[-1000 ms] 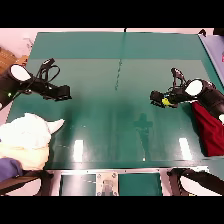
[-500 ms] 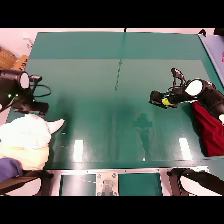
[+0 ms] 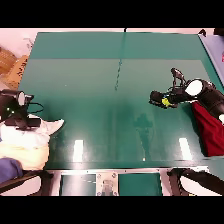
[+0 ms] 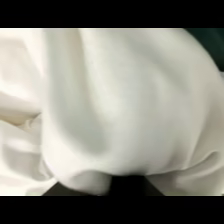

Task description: Fold the shirts.

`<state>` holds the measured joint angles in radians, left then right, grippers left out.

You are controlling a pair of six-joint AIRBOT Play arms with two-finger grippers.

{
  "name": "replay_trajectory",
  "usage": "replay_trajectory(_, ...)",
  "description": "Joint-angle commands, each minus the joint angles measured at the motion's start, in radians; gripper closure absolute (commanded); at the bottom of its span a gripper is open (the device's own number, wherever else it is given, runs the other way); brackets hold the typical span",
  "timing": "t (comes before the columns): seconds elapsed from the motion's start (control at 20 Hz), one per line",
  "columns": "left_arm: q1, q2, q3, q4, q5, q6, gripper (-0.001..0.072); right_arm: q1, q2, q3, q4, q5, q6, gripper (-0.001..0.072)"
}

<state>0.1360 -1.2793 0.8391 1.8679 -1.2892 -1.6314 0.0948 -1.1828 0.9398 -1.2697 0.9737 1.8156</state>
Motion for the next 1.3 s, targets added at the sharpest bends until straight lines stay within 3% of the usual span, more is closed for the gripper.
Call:
replay_trajectory(0.0, 0.013, 0.0, 0.032, -0.06, 0.052, 0.084, 0.0686, 0.001, -0.001, 0.0, 0.003, 0.023, 0.0, 0.052)
replay_trajectory(0.15, -0.04, 0.007, 0.23, -0.177, -0.043, 0.15, 0.0687, 0.001, 0.0, 0.0, 0.006, 0.034, 0.001, 0.054)
replay_trajectory(0.35, -0.296, 0.006, 0.517, -0.216, -0.118, 0.148, 0.0688, -0.001, 0.0, 0.002, 0.006, 0.047, 0.001, 0.054)
replay_trajectory(0.55, -0.59, -0.005, 0.579, -0.337, 0.006, 0.116, 0.0687, -0.028, 0.0, 0.03, 0.005, 0.097, 0.0, 0.054)
replay_trajectory(0.75, -0.752, -0.055, 0.579, -0.568, 0.233, 0.119, 0.0685, -0.072, 0.0, 0.071, 0.005, 0.129, 0.0, 0.0537)
replay_trajectory(0.8, -0.766, -0.082, 0.579, -0.603, 0.265, 0.121, 0.0685, -0.074, 0.0, 0.072, 0.005, 0.132, 0.0, 0.0519)
replay_trajectory(0.85, -0.769, -0.114, 0.579, -0.635, 0.273, 0.121, 0.0679, -0.076, 0.0, 0.072, 0.005, 0.143, 0.0, 0.0451)
replay_trajectory(0.9, -0.767, -0.145, 0.579, -0.655, 0.267, 0.121, 0.0417, -0.076, 0.0, 0.072, 0.005, 0.15, 0.0, 0.041)
replay_trajectory(0.95, -0.765, -0.174, 0.579, -0.657, 0.256, 0.121, 0.0088, -0.076, 0.0, 0.072, 0.003, 0.154, 0.0, 0.0407)
replay_trajectory(1.0, -0.756, -0.189, 0.579, -0.652, 0.241, 0.121, 0.0018, -0.076, 0.0, 0.072, 0.002, 0.155, 0.0, 0.0383)
replay_trajectory(1.05, -0.732, -0.192, 0.582, -0.639, 0.222, 0.121, 0.0018, -0.083, 0.0, 0.072, 0.002, 0.158, 0.0, 0.031)
replay_trajectory(1.1, -0.696, -0.191, 0.595, -0.632, 0.182, 0.121, 0.0018, -0.1, 0.0, 0.072, 0.002, 0.166, 0.0, 0.0287)
replay_trajectory(1.25, -0.529, -0.179, 0.634, -0.612, 0.015, 0.122, 0.0018, -0.218, 0.0, 0.069, 0.003, 0.225, -0.007, 0.0287)
